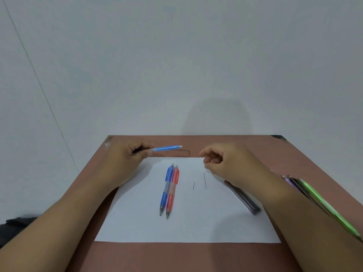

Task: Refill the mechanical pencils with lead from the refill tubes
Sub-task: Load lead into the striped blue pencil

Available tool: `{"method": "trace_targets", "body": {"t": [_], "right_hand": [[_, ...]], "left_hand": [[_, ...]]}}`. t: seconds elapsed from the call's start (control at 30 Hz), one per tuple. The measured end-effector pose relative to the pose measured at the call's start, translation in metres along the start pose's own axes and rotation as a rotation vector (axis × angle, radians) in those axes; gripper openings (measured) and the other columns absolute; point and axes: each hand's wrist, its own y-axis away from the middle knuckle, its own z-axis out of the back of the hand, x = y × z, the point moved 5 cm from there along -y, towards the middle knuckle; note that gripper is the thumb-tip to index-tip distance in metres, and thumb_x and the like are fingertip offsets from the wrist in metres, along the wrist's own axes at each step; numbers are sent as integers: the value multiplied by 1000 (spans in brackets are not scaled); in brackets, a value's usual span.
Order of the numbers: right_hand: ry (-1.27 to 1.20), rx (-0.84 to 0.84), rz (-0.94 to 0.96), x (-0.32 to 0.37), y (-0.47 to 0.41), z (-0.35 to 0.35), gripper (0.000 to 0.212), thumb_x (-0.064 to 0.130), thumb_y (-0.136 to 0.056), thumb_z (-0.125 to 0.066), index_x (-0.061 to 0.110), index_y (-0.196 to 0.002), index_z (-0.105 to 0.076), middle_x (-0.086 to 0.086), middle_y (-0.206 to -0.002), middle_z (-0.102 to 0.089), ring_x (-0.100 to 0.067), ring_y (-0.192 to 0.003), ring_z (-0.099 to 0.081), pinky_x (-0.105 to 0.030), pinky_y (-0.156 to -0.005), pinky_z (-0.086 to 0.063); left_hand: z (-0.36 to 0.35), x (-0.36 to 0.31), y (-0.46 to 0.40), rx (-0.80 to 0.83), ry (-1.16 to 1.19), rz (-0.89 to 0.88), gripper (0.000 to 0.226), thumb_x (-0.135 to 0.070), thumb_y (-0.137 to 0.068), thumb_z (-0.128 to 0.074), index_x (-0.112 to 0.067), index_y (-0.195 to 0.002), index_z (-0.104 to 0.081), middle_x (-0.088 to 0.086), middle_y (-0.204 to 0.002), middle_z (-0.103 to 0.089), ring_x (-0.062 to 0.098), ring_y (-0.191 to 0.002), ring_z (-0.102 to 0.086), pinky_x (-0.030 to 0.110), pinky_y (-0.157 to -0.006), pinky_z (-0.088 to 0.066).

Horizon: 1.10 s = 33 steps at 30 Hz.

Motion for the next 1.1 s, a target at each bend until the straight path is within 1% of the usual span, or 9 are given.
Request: {"method": "trace_targets", "body": {"t": [0.1,0.2,0.3,0.43,0.7,0.83,0.9,1.0,1.1], "right_hand": [[27,-1,-18,-6,-1,5,37,6,-87,-66,38,-104,-71,18,-89,-71,3,-74,-61,-11,-65,-50],[60,46,-42,-10,-1,3,38,7,-87,-65,36,-111,-70,17,-90,-70,4,-63,-58,-11,-59,-43],[75,102,-64,-11,-1,-2,38,8,-87,-65,36,-113,-67,17,-89,-71,4,-58,-57,-10,-56,-42],[69,130,-80,-12,-2,-4,39,7,-87,-64,33,-116,-67,17,-90,-72,10,-62,-56,-8,-56,-40],[10,145,-120,-14,-1,-2,41,11,-84,-71,33,-118,-68,18,-96,-71,2,-58,-58,-10,-55,-44],[14,114,-80,-7,2,1,36,19,-83,-77,40,-110,-69,22,-97,-69,1,-65,-58,-9,-61,-46],[4,39,-32,-3,1,3,27,24,-85,-78,40,-105,-71,22,-95,-70,-2,-72,-59,-9,-64,-44],[-79,-67,54,5,0,1,20,23,-88,-77,39,-98,-75,20,-80,-68,-2,-67,-56,-11,-64,-44],[-120,-114,98,9,2,-1,14,19,-89,-75,33,-91,-78,16,-67,-62,-1,-61,-51,-11,-59,-41]], "left_hand": [[-2,0,2,11,-8,19,13,-20,-94,-69,-26,-100,-79,-16,-83,-72,-4,-78,-60,3,-65,-40],[-3,0,2,25,-14,18,13,-18,-94,-69,-28,-98,-77,-14,-80,-70,-5,-76,-59,3,-66,-40],[-3,-1,1,17,-9,-10,12,-15,-93,-70,-21,-99,-79,-13,-81,-71,-2,-76,-60,4,-65,-40],[-3,-2,1,21,-16,-23,12,-18,-93,-70,-26,-98,-78,-15,-82,-71,1,-79,-61,4,-65,-40],[-4,-5,2,36,-25,-40,12,-17,-93,-70,-26,-98,-78,-16,-80,-70,0,-78,-60,4,-65,-40],[-4,-8,3,40,-44,-45,13,-18,-93,-70,-30,-92,-75,-17,-74,-66,-1,-73,-57,4,-62,-38],[-4,-12,4,34,-39,-59,11,-16,-93,-70,-24,-95,-78,-20,-73,-67,-3,-72,-57,3,-62,-38],[-7,-20,5,22,-23,-94,11,-9,-91,-72,-17,-93,-79,-35,-68,-62,-11,-69,-56,1,-62,-36],[-12,-18,6,44,45,-64,22,-13,-92,-71,-34,-88,-74,-34,-77,-66,-8,-74,-58,2,-65,-38]]}}
